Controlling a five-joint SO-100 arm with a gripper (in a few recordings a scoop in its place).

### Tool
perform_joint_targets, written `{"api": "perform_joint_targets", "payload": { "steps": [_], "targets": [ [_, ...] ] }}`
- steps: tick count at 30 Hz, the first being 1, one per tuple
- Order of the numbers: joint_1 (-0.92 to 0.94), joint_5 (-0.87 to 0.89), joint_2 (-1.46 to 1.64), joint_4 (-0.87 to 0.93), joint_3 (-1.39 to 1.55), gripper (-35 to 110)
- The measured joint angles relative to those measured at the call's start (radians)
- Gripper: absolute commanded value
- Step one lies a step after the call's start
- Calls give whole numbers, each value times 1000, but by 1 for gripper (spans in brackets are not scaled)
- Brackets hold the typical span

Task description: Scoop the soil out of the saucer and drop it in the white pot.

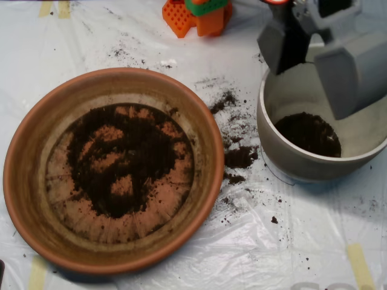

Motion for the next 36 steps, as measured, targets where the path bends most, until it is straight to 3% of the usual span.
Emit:
{"api": "perform_joint_targets", "payload": {
  "steps": [10, 21, 25, 30, 36],
  "targets": [
    [302, 69, 187, -32, 150, 40],
    [552, -28, 482, -477, 1068, 40],
    [620, -60, 485, -629, 1278, 39],
    [673, -120, 356, -744, 1308, 38],
    [724, -212, 107, -723, 1157, 39]
  ]
}}
